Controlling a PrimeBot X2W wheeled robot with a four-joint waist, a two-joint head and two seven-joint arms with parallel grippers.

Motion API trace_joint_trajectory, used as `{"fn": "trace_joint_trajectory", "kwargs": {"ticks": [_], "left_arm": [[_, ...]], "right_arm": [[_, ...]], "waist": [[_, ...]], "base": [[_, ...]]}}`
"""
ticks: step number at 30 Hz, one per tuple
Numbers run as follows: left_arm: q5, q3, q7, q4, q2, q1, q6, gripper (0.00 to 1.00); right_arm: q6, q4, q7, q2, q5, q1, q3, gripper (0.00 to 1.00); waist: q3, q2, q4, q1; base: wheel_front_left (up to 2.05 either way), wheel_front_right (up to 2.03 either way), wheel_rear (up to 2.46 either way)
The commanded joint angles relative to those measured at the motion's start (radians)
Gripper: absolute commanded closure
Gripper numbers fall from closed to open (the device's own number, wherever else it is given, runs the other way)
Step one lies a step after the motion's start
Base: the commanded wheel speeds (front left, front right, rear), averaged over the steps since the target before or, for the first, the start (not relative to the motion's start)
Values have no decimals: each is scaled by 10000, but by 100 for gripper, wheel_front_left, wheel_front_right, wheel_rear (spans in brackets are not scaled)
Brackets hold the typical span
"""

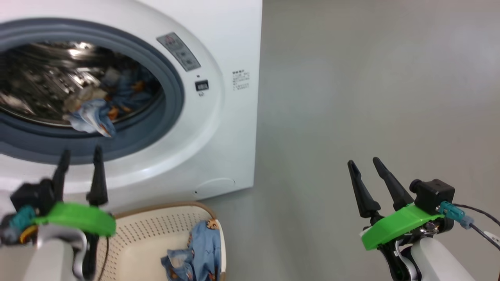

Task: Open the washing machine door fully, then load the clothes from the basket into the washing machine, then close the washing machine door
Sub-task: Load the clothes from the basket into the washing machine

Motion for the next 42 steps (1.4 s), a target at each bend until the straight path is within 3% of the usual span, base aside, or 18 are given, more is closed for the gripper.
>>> {"fn": "trace_joint_trajectory", "kwargs": {"ticks": [1,11,19,28,42], "left_arm": [[113,379,-64,-463,281,232,65,0],[-7,641,-64,-2085,-86,2365,260,0],[-99,642,126,-3282,-305,3511,694,0],[-155,612,261,-4079,-464,4030,1032,0],[-298,519,365,-4282,-469,4178,1098,0]], "right_arm": [[56,-202,-93,-111,90,86,184,0],[56,-369,-93,-465,231,510,172,0],[56,-423,-93,-602,276,762,195,0],[56,-412,-92,-714,295,822,279,0],[56,-437,-9,-757,291,779,376,0]], "waist": [[-689,0,353,0],[-1321,0,909,0],[-1532,0,1273,0],[-1511,0,1421,0],[-1497,0,1355,0]], "base": [[0,0,0],[0,0,0],[0,0,0],[0,0,0],[0,0,0]]}}
